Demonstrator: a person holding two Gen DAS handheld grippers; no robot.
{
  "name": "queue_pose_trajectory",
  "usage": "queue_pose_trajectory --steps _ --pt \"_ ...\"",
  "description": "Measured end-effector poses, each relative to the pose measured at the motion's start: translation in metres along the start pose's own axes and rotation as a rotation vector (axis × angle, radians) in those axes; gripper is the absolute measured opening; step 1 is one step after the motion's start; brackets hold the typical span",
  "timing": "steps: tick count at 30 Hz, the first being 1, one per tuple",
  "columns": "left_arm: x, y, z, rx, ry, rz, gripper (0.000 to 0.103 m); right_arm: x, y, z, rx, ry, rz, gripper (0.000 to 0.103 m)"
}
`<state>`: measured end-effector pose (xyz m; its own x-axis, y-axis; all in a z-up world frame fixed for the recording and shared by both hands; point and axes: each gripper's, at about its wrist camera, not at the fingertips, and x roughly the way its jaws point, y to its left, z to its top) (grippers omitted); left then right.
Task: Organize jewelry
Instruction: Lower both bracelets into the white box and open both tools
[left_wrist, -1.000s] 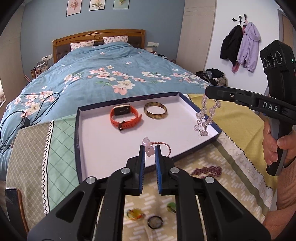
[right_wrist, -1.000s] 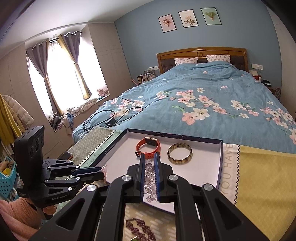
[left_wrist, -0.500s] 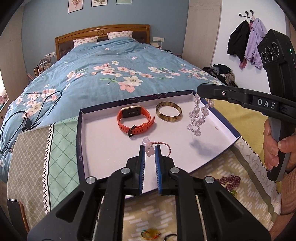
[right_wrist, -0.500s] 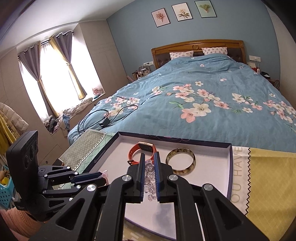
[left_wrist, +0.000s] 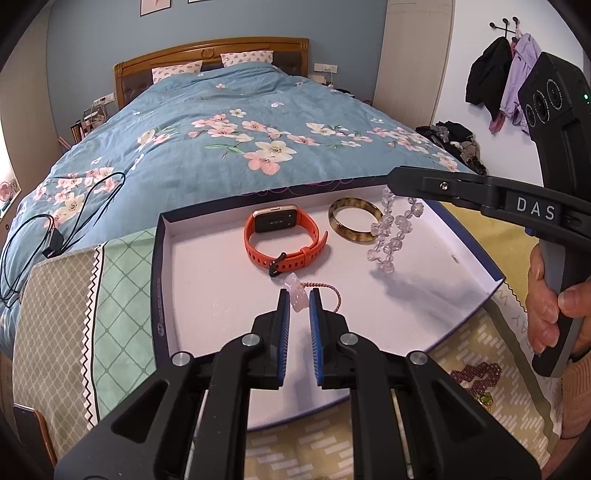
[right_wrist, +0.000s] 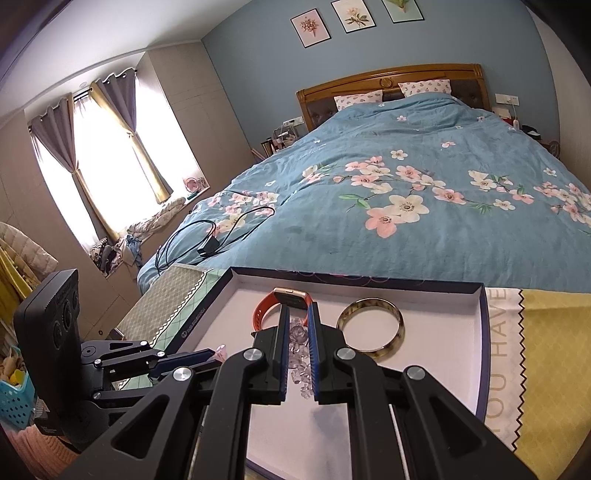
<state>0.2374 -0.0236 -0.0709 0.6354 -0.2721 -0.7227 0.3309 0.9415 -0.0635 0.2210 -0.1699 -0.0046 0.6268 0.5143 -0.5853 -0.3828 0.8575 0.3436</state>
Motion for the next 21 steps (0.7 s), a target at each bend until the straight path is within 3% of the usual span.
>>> queue_pose_trajectory --steps 21 --pt "0.047 0.02 0.007 -0.077 0.104 -0.036 0.012 0.017 -0.036 -0.016 0.034 0.102 -0.14 0.011"
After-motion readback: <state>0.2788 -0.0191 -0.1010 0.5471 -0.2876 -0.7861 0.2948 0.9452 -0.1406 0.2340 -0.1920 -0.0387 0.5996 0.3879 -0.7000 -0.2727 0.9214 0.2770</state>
